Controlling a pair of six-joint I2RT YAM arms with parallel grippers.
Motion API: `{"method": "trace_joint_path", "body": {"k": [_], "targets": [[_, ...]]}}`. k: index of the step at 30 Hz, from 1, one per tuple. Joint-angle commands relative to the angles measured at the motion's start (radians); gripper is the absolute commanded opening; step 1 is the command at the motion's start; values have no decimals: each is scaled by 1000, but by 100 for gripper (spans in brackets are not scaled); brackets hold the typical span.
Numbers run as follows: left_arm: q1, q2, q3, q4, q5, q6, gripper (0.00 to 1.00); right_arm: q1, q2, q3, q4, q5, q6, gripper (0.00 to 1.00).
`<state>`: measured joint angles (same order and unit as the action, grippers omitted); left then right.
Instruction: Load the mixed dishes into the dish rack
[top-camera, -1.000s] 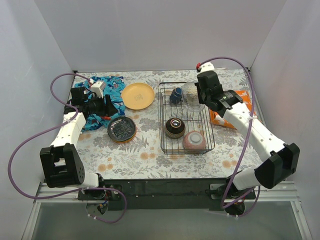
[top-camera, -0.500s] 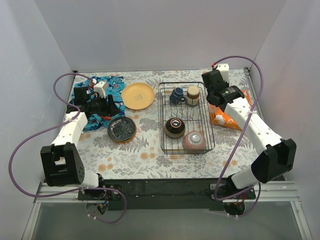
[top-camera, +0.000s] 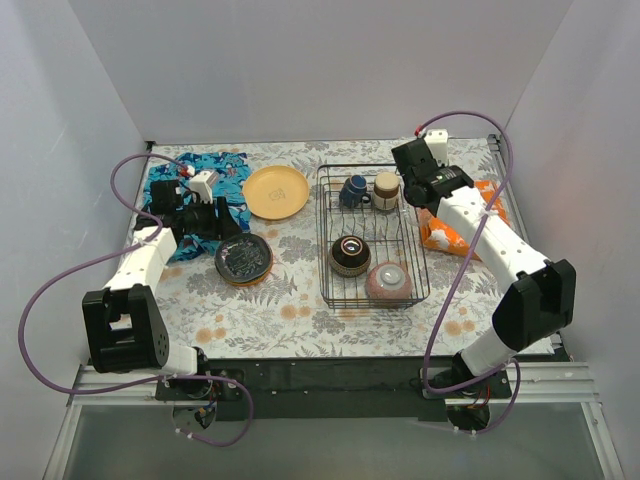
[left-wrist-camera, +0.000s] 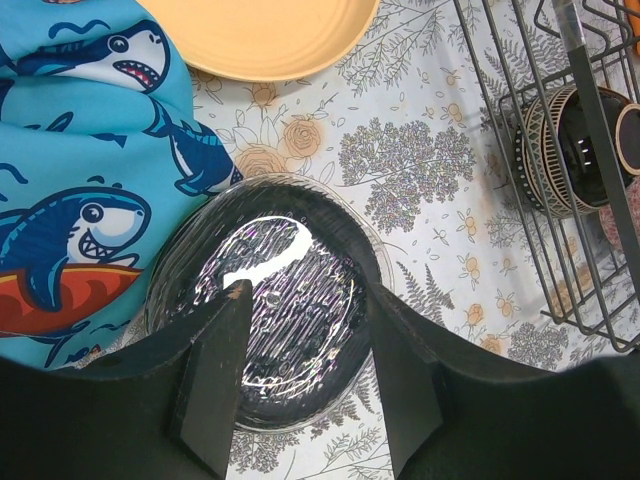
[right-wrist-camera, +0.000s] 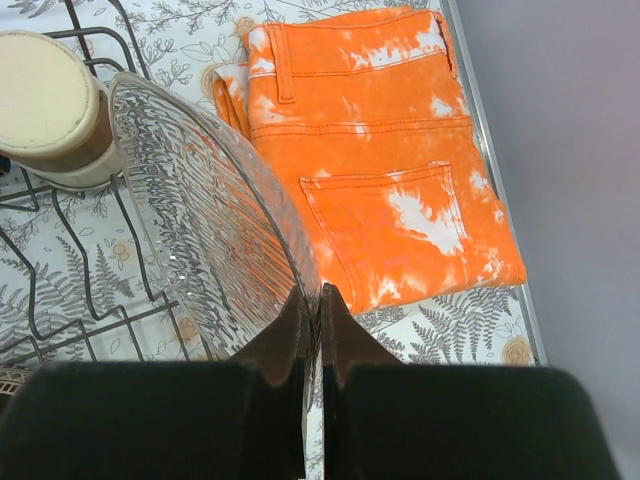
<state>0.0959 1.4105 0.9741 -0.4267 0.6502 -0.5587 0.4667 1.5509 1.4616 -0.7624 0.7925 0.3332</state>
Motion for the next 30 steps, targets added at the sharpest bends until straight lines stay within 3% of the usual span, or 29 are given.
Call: {"method": "trace_joint_path", "body": {"k": [1,17,23,30], "targets": [[-4,-45,-12,0,15,-6,49,15,24,63,-9,93,-16,1],[-2,2,-20,54,88,-20,49,55,87,23,14,106,-74,1],[-4,1,-14,49,77,-23,49,61,74,25,26,15,-115,38],[-4,-21,-35,48,66,-27,50,66,-11,46,44,-111,-149,61]]}}
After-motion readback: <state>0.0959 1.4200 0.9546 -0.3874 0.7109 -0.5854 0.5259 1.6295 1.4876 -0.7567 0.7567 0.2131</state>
